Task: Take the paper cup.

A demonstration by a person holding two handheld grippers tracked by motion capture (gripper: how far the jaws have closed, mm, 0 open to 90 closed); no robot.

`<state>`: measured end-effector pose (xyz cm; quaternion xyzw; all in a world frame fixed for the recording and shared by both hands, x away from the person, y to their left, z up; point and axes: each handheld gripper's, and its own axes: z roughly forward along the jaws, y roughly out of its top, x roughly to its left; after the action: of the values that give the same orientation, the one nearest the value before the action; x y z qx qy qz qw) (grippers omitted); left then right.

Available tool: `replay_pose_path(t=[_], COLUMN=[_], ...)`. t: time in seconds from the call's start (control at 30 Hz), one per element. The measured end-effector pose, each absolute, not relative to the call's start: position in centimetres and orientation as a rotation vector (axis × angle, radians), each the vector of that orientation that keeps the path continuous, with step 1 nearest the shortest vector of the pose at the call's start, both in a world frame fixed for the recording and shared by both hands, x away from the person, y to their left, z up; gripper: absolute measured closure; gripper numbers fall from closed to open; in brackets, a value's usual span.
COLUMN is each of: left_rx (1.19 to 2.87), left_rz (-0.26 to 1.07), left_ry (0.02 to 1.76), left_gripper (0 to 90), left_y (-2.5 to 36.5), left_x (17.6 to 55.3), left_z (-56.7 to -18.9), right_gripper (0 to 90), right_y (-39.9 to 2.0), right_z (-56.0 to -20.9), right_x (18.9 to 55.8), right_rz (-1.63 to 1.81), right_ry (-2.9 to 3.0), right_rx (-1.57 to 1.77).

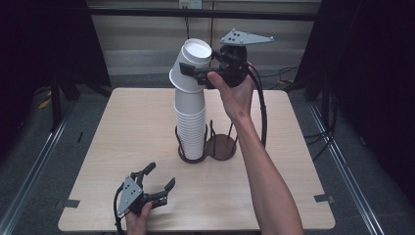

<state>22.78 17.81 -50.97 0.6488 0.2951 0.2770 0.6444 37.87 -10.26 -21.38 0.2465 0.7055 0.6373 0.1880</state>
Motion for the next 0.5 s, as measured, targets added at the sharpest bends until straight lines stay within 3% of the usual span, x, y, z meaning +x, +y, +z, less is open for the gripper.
replay_pose_path(t=[0.5], left_rx=[1.478], left_rz=[0.633], left_ry=[0.669], left_gripper=[16.4], left_y=[17.83], left_x=[22.79], left_z=[-50.97], right_gripper=[21.0], right_y=[-10.99], right_z=[-20.89], right_x=[37.19], right_rz=[1.869], right_ry=[1.926], right_rx=[0.699])
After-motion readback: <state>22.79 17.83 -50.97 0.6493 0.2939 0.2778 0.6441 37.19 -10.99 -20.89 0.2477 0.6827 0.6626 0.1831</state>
